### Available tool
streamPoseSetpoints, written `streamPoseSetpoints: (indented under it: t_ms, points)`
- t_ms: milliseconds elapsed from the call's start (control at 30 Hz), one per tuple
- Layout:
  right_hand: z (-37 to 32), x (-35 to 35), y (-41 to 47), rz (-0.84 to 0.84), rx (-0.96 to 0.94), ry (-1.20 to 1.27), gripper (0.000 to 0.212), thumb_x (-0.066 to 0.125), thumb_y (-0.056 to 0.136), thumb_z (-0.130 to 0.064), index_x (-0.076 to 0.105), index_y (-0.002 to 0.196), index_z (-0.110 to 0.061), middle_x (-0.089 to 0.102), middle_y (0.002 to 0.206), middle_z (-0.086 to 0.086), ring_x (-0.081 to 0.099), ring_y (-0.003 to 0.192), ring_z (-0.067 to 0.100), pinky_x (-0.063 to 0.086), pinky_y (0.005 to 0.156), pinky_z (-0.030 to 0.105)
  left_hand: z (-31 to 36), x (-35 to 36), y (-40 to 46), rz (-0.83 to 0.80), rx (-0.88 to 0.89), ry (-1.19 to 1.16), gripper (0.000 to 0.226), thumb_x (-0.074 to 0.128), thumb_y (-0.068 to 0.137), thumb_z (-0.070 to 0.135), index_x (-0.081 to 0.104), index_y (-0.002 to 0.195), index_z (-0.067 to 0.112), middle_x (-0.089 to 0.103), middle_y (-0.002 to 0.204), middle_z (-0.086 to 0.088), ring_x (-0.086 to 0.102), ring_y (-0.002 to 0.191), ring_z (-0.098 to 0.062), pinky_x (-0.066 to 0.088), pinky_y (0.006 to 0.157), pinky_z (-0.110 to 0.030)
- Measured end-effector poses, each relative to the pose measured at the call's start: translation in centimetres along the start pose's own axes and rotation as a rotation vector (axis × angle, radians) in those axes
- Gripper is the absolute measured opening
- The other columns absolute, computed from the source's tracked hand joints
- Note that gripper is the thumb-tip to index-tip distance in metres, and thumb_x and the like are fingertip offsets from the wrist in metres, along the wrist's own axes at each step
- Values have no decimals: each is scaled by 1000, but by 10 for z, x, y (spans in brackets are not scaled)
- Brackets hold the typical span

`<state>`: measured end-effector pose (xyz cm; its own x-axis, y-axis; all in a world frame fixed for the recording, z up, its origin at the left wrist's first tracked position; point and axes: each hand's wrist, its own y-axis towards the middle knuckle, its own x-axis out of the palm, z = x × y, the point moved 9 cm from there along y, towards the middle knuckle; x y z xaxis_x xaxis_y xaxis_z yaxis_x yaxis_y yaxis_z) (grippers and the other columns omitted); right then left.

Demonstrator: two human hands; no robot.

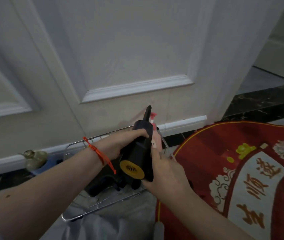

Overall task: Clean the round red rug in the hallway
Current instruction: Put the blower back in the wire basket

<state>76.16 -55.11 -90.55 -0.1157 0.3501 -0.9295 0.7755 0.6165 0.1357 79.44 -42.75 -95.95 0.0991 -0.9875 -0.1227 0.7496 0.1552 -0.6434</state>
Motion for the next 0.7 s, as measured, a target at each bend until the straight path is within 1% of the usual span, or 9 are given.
streamPoseSetpoints:
  t_ms: [67,167,200,267,300,367,567,633,700]
  points:
    - [-8,14,4,-23,-13,4,66,63,81,-44,29,132,-20,54,119,-2,59,100,17,46,77,26,-14,-11,1,-16,-32,-46,47,75,61,38,66,100,12,70,99,-13,65,85,-25,53,77,-32]
    - [-15,37,3,-72,-21,-34,66,67,79,-42,34,130,-17,55,116,2,60,100,21,51,77,32,-29,-20,5,-45,-45,-71,34,70,74,30,64,101,11,69,101,-12,64,88,-24,51,83,-33]
    - [-16,44,2,-80,-33,-51,67,73,72,-41,41,124,-14,59,108,3,63,93,22,52,71,33,-33,-22,6,-51,-37,-60,40,73,70,29,63,105,12,69,104,-11,64,91,-24,51,85,-33]
    - [-15,55,1,-74,-49,-78,73,88,43,-42,55,101,-13,64,83,2,65,68,18,51,51,30,-39,-28,8,-76,-27,-44,66,78,53,31,59,114,14,68,112,-11,64,99,-25,52,89,-35]
    - [-15,58,1,-74,-54,-90,76,90,30,-43,58,93,-13,63,73,1,63,58,16,48,45,28,-43,-30,10,-102,-30,-48,73,80,49,30,58,117,15,68,115,-11,64,103,-26,51,92,-37]
    - [-16,64,0,-78,-61,-102,80,89,22,-45,59,88,-14,61,68,-1,60,53,14,45,42,26,-48,-32,12,-146,-32,-61,79,82,49,28,56,122,16,66,118,-12,63,108,-27,48,97,-42]
    - [-14,87,3,-126,-5,-17,84,92,26,-40,57,98,-12,64,77,1,63,58,14,47,46,25,-55,-40,20,-116,10,-73,86,89,50,39,55,127,22,67,119,-5,62,111,-25,45,101,-46]
    - [-19,91,4,-151,-28,35,82,88,50,-36,50,119,-10,64,97,5,65,80,19,51,63,30,-57,-45,22,-88,28,-79,89,90,47,38,54,127,21,67,119,-6,63,110,-25,46,101,-46]
    - [-21,93,5,-187,-35,110,81,77,70,-36,36,135,-13,58,116,5,60,102,21,49,82,32,-56,-48,22,-87,60,-82,81,86,54,33,54,127,17,67,118,-10,64,107,-26,50,96,-43]
